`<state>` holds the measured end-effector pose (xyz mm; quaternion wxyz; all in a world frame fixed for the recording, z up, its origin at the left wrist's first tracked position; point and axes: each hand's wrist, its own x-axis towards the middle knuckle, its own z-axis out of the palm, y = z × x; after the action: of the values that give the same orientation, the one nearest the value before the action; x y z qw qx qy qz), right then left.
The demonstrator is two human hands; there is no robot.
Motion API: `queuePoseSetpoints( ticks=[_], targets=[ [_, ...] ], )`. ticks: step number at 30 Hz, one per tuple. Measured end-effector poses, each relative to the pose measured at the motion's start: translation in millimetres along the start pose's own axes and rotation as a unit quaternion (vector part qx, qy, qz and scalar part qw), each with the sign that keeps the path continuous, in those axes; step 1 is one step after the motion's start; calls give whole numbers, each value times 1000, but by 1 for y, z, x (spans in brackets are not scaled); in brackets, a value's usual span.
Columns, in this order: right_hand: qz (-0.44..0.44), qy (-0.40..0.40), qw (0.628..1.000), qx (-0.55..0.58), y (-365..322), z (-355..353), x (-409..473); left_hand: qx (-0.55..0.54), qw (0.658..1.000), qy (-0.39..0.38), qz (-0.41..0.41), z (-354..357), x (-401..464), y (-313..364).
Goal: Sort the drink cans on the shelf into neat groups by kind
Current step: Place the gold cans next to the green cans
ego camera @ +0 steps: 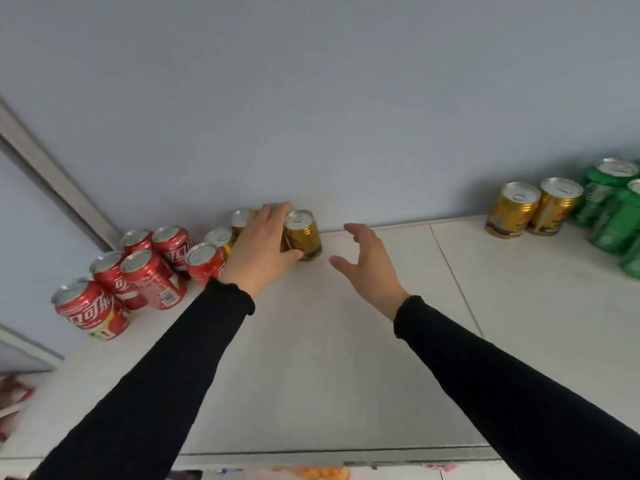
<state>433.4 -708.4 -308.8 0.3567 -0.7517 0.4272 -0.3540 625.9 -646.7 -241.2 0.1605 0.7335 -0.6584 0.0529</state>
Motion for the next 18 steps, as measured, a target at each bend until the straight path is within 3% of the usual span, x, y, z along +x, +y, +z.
queuePoseSetpoints(
  ticks=[8,18],
  targets=[
    [94,13,995,19,-23,78,45,142,982,-121,34,-10,43,-61],
    [109,61,992,34,-11,100,64,163,977,-120,62,9,54,-72]
  ],
)
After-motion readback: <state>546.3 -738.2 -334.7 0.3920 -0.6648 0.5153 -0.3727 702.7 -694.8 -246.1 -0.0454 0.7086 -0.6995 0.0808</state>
